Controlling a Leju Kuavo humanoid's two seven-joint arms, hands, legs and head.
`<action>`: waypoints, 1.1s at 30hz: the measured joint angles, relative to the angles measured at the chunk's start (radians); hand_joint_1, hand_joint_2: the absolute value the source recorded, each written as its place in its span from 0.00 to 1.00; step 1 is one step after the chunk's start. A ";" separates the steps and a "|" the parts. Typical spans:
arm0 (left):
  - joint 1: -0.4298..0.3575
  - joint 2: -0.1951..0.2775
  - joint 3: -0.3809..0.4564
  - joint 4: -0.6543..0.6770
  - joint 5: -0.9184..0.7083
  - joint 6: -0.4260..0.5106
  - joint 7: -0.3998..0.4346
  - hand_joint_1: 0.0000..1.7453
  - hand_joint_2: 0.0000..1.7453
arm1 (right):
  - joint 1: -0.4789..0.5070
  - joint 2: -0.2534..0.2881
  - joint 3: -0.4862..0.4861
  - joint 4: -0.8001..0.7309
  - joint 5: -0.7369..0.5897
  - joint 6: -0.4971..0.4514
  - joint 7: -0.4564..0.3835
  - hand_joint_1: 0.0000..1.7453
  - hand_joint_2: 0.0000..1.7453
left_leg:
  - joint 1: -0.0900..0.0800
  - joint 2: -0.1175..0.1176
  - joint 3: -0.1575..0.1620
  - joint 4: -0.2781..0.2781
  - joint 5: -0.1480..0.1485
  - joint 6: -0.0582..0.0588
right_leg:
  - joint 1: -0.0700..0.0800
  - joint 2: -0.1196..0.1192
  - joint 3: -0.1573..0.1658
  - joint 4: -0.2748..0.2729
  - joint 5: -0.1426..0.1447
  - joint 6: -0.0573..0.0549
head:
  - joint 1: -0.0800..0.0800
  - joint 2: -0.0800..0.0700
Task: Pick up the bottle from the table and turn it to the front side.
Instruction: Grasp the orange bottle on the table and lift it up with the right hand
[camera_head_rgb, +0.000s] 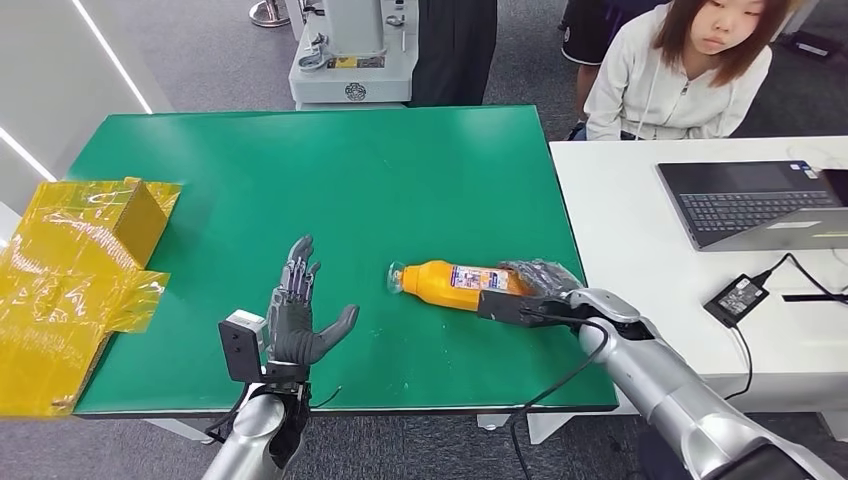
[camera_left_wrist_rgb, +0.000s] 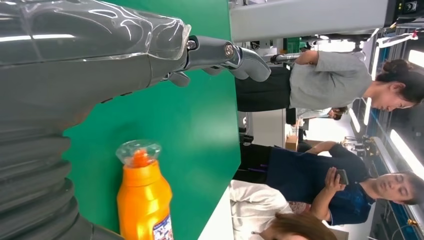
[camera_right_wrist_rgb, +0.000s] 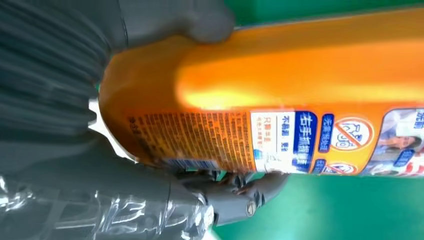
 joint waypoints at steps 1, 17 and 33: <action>0.003 0.000 0.000 0.000 0.000 0.002 -0.002 0.00 1.00 | 0.023 0.000 -0.015 -0.011 -0.032 -0.015 -0.034 1.00 1.00 | 0.000 0.000 0.000 0.000 0.000 0.000 | 0.000 0.000 0.000 0.000 0.000 0.000 | 0.000 0.000; -0.013 0.019 0.001 -0.010 -0.033 -0.044 0.008 0.00 1.00 | 0.520 0.077 -0.403 -0.427 -0.324 -0.229 -0.303 1.00 1.00 | 0.000 -0.005 -0.002 0.000 -0.002 0.000 | 0.000 -0.005 0.000 0.000 -0.003 0.001 | 0.000 0.000; -0.222 -0.001 -0.004 0.058 0.084 -0.308 0.095 0.00 1.00 | 0.495 0.138 -0.475 -0.528 -0.309 -0.258 -0.342 1.00 1.00 | 0.000 -0.004 -0.002 0.000 -0.001 0.000 | 0.000 -0.004 0.000 0.000 -0.002 0.001 | 0.000 0.000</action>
